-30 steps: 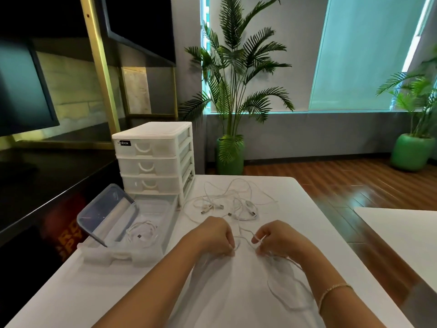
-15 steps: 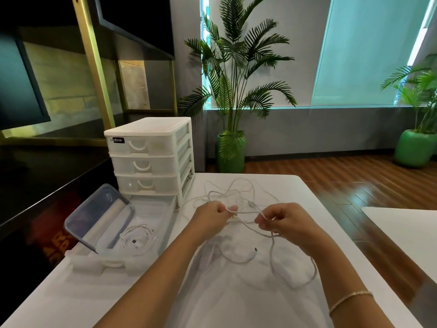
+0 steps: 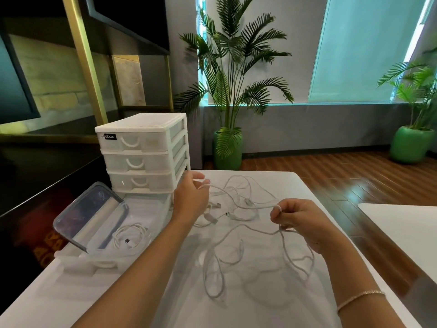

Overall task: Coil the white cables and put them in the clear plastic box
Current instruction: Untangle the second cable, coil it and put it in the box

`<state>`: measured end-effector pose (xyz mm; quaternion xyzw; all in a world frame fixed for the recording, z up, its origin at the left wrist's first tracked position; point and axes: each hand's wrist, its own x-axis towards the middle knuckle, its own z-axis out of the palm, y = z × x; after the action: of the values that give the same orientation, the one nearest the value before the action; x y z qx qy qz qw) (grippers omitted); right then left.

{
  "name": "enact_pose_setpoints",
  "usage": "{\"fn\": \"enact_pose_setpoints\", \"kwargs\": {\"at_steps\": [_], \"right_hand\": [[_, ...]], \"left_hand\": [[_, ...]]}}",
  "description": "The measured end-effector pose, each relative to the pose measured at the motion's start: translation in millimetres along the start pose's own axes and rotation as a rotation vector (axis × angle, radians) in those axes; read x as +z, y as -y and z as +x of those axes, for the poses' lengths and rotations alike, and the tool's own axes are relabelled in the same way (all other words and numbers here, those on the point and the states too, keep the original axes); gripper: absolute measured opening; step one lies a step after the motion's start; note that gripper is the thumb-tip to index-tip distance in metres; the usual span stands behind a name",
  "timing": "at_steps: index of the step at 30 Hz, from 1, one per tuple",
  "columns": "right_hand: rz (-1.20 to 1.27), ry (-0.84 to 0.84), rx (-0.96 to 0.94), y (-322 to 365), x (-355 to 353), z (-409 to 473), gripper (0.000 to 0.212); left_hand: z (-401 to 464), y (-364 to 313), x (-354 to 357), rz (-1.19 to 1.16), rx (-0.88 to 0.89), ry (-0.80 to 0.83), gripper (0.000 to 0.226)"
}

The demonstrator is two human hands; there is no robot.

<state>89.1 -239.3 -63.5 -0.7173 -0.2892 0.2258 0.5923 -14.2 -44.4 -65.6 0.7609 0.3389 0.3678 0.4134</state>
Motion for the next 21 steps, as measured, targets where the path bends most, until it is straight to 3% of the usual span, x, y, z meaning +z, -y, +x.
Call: {"fn": "enact_pose_setpoints", "kwargs": {"at_steps": [4, 6, 10, 15, 21], "right_hand": [[-0.176, -0.213, 0.050, -4, 4, 5, 0.023], [-0.319, -0.260, -0.030, 1, 11, 2, 0.036], [-0.242, -0.224, -0.293, 19, 36, -7, 0.047], [-0.352, -0.084, -0.277, 16, 65, -2, 0.032], [-0.257, -0.220, -0.262, 11, 54, 4, 0.017]], "left_hand": [[-5, -14, -4, -0.153, -0.100, 0.290, 0.015], [-10, -20, -3, -0.170, -0.145, 0.390, 0.015], [-21, -29, 3, -0.168, -0.136, 0.511, 0.019], [-26, -33, 8, -0.159, -0.101, 0.582, 0.022], [-20, -19, -18, -0.410, -0.274, 0.830, 0.026]]}}
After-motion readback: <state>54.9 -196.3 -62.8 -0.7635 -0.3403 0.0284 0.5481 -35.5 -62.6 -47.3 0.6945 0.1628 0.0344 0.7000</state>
